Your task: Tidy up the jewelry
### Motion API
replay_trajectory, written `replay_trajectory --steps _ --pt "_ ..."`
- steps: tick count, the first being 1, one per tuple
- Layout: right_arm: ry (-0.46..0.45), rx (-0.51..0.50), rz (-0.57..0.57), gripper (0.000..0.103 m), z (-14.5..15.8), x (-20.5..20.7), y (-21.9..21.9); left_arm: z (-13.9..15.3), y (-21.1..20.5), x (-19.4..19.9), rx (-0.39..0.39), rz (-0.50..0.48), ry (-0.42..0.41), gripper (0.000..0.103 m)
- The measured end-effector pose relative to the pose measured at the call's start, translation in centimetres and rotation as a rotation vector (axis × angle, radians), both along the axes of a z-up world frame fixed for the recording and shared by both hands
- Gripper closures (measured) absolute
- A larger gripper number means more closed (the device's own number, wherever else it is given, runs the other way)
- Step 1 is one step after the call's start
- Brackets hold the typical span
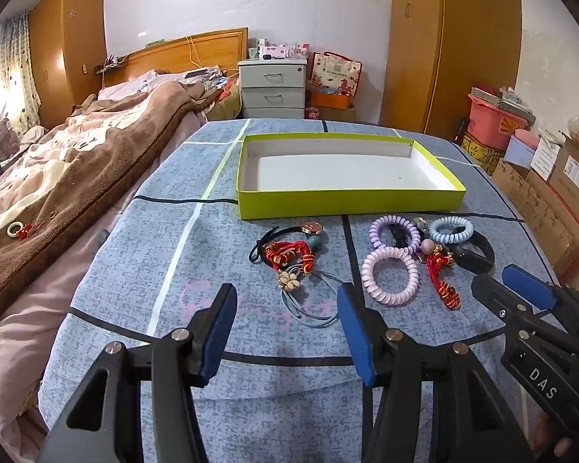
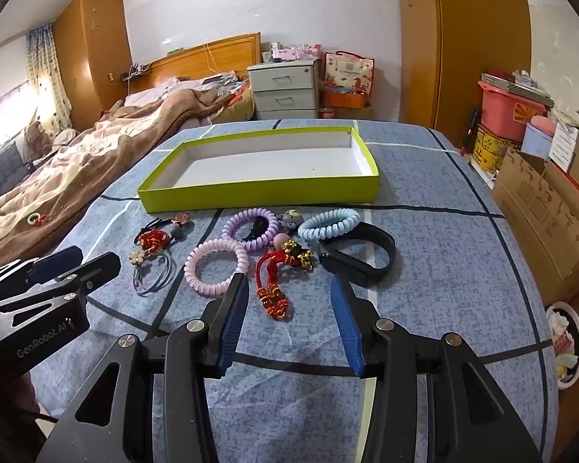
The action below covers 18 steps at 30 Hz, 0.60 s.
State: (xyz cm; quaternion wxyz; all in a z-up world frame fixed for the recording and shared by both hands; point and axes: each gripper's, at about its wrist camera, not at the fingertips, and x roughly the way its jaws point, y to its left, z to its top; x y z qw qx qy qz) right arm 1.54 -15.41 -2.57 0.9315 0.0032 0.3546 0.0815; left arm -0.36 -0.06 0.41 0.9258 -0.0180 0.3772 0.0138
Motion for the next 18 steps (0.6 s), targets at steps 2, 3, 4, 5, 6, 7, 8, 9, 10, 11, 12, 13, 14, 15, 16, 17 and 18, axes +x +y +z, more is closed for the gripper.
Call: replay_trajectory --steps 2,3,4,5,6,7,8,9,10,11,12,13,14,15,16,17,18 --pt "0.002 0.001 0.002 0.058 -0.06 -0.01 0.01 0.02 -0.06 0.07 0.005 0.000 0.000 0.047" --pt "0.002 0.001 0.000 0.058 -0.03 0.00 -0.03 0.02 -0.02 0.01 0.002 -0.001 -0.001 0.047" --pt "0.002 0.001 -0.002 0.058 -0.03 -0.01 -0.04 0.04 -0.06 0.02 0.003 -0.001 -0.001 0.047" --pt "0.002 0.002 -0.003 0.058 -0.04 -0.02 -0.05 0.03 -0.06 0.03 0.005 -0.001 -0.001 0.047" --pt "0.003 0.001 -0.004 0.058 -0.04 -0.06 -0.03 0.04 -0.01 0.01 0.004 -0.001 -0.001 0.047" --pt "0.003 0.000 -0.004 0.058 -0.04 -0.07 -0.04 0.05 -0.04 0.00 0.004 -0.002 -0.001 0.047" --pt "0.003 0.001 -0.004 0.058 -0.06 -0.13 -0.03 0.06 -0.06 -0.03 0.004 -0.002 -0.001 0.047" --pt "0.004 0.001 -0.003 0.058 -0.06 -0.12 -0.02 0.06 -0.06 -0.03 0.003 -0.001 -0.002 0.047" --pt "0.004 0.001 -0.003 0.058 -0.06 -0.17 -0.02 0.06 -0.10 -0.03 0.003 -0.001 -0.002 0.047" --pt "0.002 0.001 -0.004 0.058 -0.06 -0.19 -0.03 0.11 -0.16 -0.03 0.004 -0.004 -0.001 0.047" --pt "0.004 0.001 -0.004 0.058 -0.04 -0.13 -0.02 0.12 -0.19 -0.02 0.004 -0.003 -0.001 0.047" --pt "0.005 0.000 -0.003 0.058 -0.05 -0.14 -0.01 0.13 -0.22 -0.02 0.004 -0.004 -0.002 0.047" --pt "0.005 -0.002 -0.004 0.058 -0.10 -0.20 0.01 0.12 -0.25 0.04 0.005 -0.005 -0.001 0.047" --pt "0.004 0.001 -0.004 0.058 -0.05 -0.18 -0.06 0.10 -0.19 0.01 0.004 -0.004 0.000 0.047" --pt "0.004 0.002 -0.004 0.058 -0.04 -0.23 -0.07 0.09 -0.20 -0.02 0.004 -0.003 -0.001 0.047" --pt "0.003 0.000 -0.004 0.058 -0.03 -0.25 -0.06 0.07 -0.25 0.02 0.004 -0.002 -0.001 0.047" --pt "0.003 0.000 -0.004 0.058 -0.03 -0.31 -0.06 0.07 -0.20 0.00 0.003 -0.003 0.000 0.047"
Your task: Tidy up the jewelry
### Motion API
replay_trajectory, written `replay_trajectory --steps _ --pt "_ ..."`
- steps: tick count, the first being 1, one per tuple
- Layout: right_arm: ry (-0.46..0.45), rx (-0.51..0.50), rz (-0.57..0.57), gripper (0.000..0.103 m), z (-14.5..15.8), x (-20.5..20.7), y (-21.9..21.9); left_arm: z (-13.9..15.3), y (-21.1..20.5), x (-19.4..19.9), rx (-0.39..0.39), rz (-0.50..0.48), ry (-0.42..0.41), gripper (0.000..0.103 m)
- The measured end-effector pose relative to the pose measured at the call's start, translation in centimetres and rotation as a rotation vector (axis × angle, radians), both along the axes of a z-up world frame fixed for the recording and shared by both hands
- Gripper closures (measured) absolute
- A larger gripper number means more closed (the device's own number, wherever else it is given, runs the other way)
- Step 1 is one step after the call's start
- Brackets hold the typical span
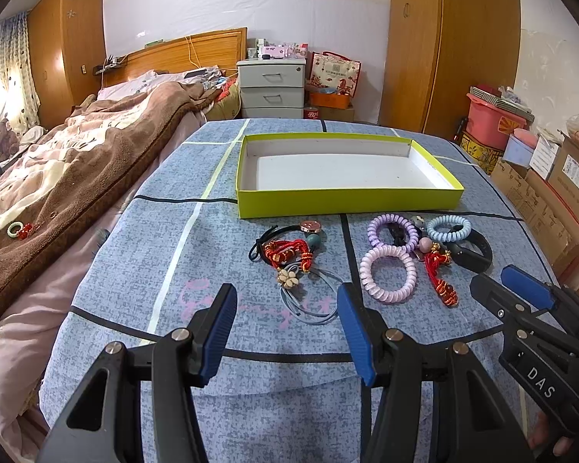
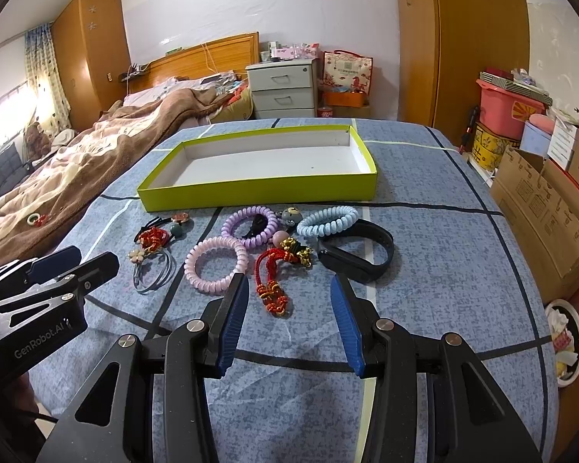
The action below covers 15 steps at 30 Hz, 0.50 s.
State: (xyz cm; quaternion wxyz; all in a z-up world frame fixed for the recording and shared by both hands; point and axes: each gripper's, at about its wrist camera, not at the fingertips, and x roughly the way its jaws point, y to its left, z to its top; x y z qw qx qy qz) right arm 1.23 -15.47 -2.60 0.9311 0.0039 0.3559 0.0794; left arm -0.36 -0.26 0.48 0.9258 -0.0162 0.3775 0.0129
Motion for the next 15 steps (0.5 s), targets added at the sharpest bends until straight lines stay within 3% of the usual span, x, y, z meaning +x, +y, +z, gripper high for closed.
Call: replay_trajectory --steps 15 --pt "0.001 0.001 0.000 0.058 0.09 -0.01 -0.03 0.10 0.11 -0.37 -0.003 -0.001 -0.005 0.047"
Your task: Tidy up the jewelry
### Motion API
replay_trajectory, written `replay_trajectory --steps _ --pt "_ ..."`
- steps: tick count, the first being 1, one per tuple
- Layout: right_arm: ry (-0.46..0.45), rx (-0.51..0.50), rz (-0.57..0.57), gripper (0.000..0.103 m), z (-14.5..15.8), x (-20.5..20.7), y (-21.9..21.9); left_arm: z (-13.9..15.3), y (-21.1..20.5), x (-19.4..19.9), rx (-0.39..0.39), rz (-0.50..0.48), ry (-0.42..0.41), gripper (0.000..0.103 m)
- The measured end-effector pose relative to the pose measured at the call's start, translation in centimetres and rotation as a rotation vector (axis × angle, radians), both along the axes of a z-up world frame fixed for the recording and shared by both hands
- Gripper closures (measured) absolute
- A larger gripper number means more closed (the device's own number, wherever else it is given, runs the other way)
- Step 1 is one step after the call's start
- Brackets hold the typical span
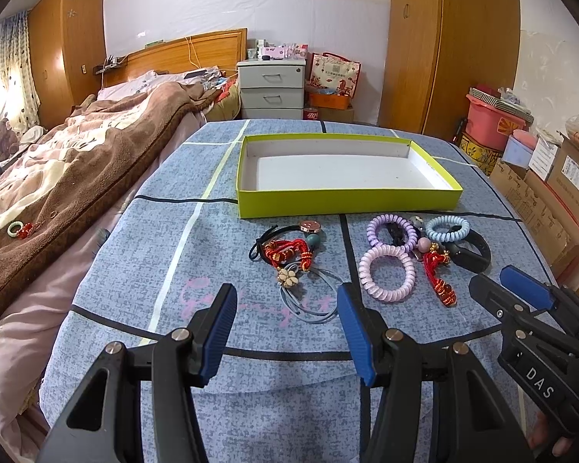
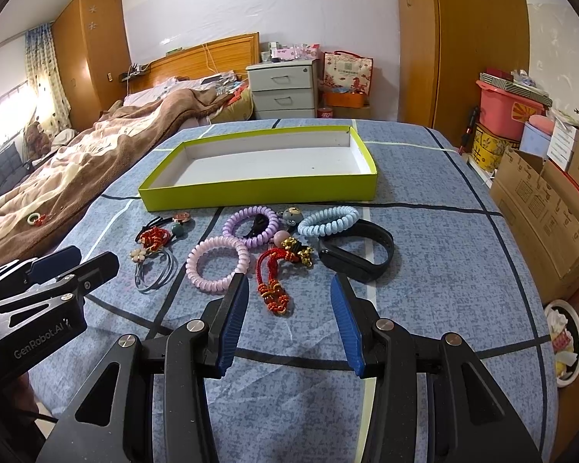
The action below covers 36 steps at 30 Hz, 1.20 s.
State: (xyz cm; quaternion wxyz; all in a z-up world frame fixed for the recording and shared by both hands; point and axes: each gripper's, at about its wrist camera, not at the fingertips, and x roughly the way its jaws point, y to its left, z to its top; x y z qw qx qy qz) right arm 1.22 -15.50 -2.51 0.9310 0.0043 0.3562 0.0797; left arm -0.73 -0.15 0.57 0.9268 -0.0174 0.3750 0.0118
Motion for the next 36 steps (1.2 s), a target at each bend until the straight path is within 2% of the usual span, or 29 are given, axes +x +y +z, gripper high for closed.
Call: replay_trajectory --steps 36 --pt "-0.002 -0.003 0.002 0.058 0.06 -0.14 0.11 0.24 0.45 0.01 -0.010 -0.009 0.004 0.047"
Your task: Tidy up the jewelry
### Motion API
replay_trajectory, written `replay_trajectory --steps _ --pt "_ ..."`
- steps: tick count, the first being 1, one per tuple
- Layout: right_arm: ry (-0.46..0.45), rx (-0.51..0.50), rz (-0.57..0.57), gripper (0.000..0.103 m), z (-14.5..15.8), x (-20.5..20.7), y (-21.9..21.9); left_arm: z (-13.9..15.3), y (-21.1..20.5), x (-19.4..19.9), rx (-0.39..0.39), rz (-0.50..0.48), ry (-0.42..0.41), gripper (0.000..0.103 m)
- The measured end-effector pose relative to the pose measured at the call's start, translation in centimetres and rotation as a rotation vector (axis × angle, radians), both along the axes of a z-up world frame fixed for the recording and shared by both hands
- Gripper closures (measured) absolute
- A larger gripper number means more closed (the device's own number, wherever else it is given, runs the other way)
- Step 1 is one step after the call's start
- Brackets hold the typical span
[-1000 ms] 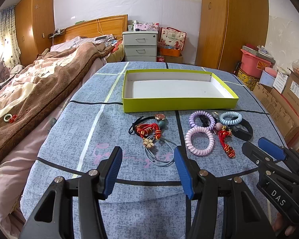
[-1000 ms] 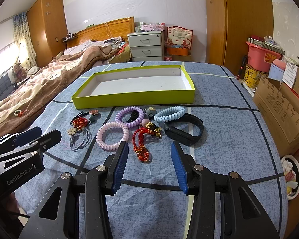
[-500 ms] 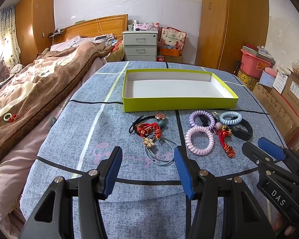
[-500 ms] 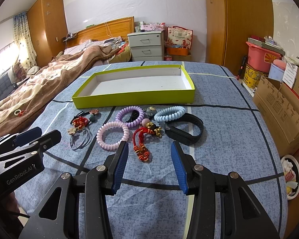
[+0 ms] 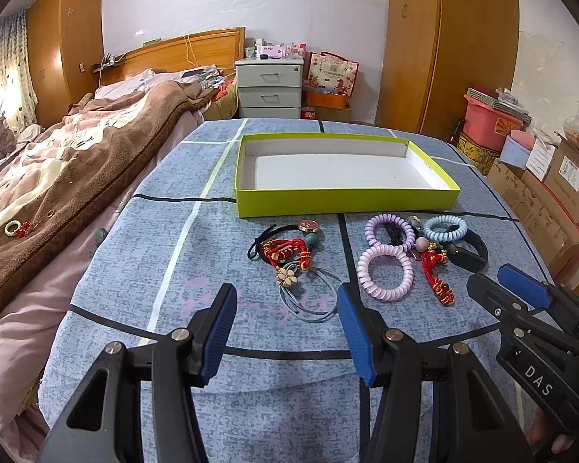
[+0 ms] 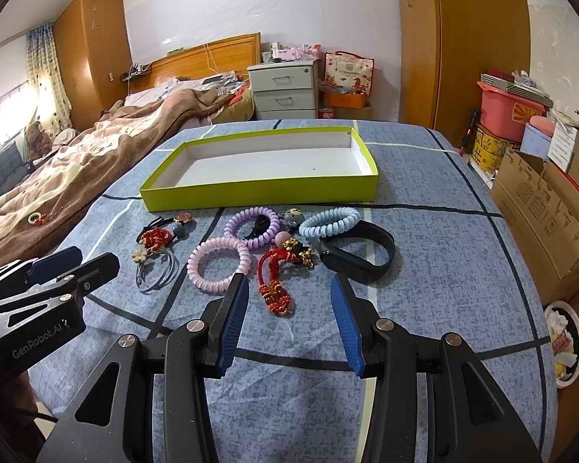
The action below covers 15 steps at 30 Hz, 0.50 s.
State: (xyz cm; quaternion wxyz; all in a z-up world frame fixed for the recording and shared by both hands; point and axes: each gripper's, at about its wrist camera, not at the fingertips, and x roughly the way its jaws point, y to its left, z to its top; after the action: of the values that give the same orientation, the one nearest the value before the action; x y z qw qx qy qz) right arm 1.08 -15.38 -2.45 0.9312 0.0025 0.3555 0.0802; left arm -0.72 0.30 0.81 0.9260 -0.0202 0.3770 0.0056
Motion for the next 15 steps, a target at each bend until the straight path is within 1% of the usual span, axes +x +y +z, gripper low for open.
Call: replay_trajectory --steps 10,12,15 --pt "-0.001 0.007 0.003 0.058 0.2 0.4 -0.3 -0.2 0.3 0.5 -0.009 -0.008 0.010 0.047" --pt "-0.008 0.017 0.005 0.058 0.3 0.5 -1.0 -0.4 0.7 0.6 -0.031 -0.016 0.020 0.047" --pt "-0.014 0.019 -0.031 0.058 0.5 0.8 -3.0 -0.9 1.6 1.0 -0.119 -0.072 0.045 0.047"
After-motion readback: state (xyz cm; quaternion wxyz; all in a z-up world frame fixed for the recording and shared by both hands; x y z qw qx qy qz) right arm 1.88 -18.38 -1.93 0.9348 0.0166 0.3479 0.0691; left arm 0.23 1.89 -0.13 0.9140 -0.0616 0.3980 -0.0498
